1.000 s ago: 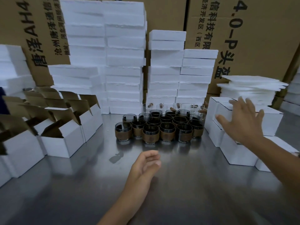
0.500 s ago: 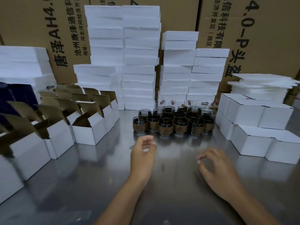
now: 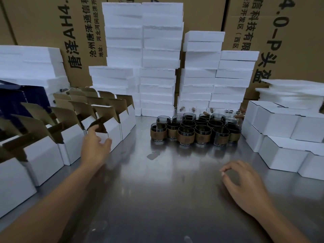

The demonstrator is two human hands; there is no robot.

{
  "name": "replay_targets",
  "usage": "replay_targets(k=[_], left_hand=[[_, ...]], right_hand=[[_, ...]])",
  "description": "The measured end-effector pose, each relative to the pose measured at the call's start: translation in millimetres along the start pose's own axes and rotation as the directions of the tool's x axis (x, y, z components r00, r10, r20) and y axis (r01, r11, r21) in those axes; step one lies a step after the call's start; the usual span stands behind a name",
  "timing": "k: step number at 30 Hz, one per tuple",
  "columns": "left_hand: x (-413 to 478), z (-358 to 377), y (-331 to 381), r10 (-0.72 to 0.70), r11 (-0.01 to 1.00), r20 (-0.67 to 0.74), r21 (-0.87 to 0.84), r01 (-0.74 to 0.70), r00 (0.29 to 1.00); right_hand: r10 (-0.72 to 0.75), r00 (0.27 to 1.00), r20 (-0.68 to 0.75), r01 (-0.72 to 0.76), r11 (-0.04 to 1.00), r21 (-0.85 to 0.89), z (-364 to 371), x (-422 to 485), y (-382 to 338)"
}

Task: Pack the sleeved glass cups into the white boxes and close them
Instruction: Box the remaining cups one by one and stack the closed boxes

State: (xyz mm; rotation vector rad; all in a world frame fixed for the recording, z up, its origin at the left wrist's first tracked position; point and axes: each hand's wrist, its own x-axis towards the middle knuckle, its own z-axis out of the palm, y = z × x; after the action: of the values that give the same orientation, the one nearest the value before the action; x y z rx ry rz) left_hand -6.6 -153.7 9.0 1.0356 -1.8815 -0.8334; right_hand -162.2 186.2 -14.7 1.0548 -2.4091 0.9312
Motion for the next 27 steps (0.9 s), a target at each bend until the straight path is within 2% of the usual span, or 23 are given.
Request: replay_targets(k=[5, 10, 13, 19, 27], left_hand=[[10, -3, -16, 0.020, 0.982, 0.043, 0.188, -0.028, 0.999], [10, -9, -15, 0.144, 0.942, 0.070, 0.296, -0.159, 0.987], [2, -7, -5, 0.202, 0.937, 0.084, 0.272, -0.217, 0.976], [-42, 11, 41, 0.394, 0.913, 0.089, 0.080, -0.400, 0.915], [-117, 64, 93, 0.522, 0.836, 0.262, 0.033, -0.548, 0.812]], right_hand=[[0.018, 1.000, -0.001, -0.018, 1.000, 0.009, 1, 0, 1], [0.024, 1.000, 0.012, -0.024, 1.000, 0.014, 1, 2, 3], [0.032, 0.999, 0.022, -0.032, 0.999, 0.014, 1, 2, 2], [0.041, 0.998, 0.042, -0.042, 0.999, 0.004, -1, 2, 0], [0.067, 0.998, 0.015, -0.067, 0.996, 0.058, -4, -1, -2]])
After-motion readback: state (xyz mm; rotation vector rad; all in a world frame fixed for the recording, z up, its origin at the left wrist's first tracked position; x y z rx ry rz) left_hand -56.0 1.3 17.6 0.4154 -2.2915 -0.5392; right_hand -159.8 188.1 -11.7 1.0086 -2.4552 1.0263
